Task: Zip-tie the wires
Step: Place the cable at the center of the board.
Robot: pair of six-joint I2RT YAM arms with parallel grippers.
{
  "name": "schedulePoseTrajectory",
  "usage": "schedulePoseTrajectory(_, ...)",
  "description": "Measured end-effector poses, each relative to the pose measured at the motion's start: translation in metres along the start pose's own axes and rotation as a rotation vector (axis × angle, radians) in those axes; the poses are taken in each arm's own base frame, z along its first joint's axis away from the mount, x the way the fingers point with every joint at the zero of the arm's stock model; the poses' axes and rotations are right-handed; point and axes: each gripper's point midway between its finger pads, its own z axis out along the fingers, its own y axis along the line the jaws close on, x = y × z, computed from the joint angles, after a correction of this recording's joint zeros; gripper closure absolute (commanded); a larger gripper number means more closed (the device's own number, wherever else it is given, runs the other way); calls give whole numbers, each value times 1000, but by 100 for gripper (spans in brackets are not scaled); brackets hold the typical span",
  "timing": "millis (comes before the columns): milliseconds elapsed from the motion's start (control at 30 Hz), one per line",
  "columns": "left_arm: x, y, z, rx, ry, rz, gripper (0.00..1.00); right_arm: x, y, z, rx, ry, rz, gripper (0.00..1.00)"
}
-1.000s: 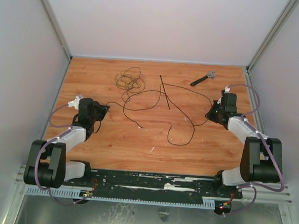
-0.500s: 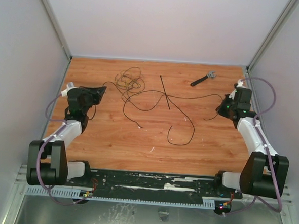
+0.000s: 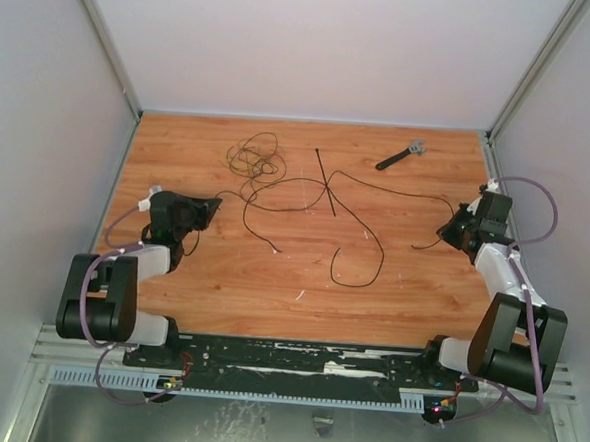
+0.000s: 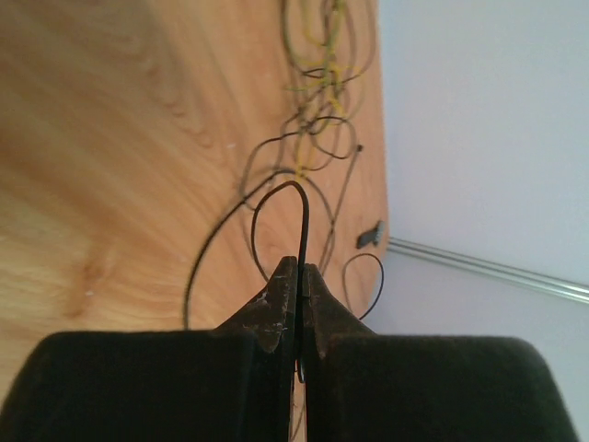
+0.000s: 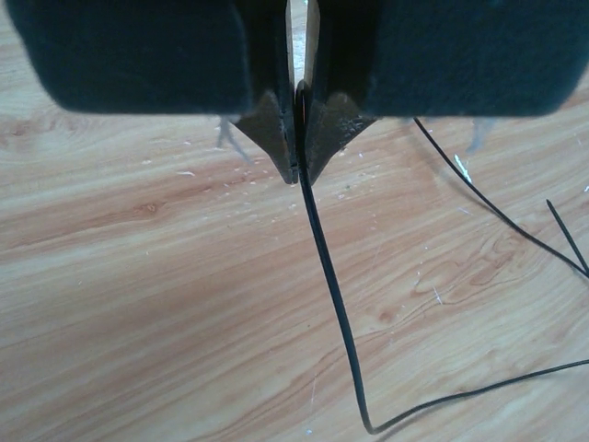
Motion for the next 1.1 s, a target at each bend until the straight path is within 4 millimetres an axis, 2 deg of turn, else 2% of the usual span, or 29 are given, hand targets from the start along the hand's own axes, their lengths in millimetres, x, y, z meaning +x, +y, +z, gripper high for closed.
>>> schedulePoseTrajectory(100,4,22,2,-57,5,-9,100,2,-2,4,5,10,3,95)
schedulePoseTrajectory(300,-3,43,3,-104,-21,-22,100,-1,-5,5,8,-2,5,84)
schedulePoseTrajectory(367,-10,49,0,-118,-45,-27,100,-1,-5,5,9,-3,2,70)
schedulePoseTrajectory(467,-24,55,-8,-134,-94,-22,100,-1,-5,5,10,-3,0,53)
schedulePoseTrajectory(567,-37,49,-13,-120,-137,-2,100,-1,-7,6,17,-3,-6,46)
schedulePoseTrajectory(700,-40,46,-15,-112,-145,15,100,-4,-8,6,28,-11,-12,45)
schedulePoseTrajectory(833,-39,49,-16,-125,-140,22,99,-16,-3,2,21,-35,-20,45)
schedulePoseTrajectory(933,-41,53,-17,-137,-147,29,96,-26,10,-1,-7,-58,-48,44)
schedulePoseTrajectory(1100,-55,55,-22,-153,-189,37,95,-23,61,-5,-125,-42,-160,43)
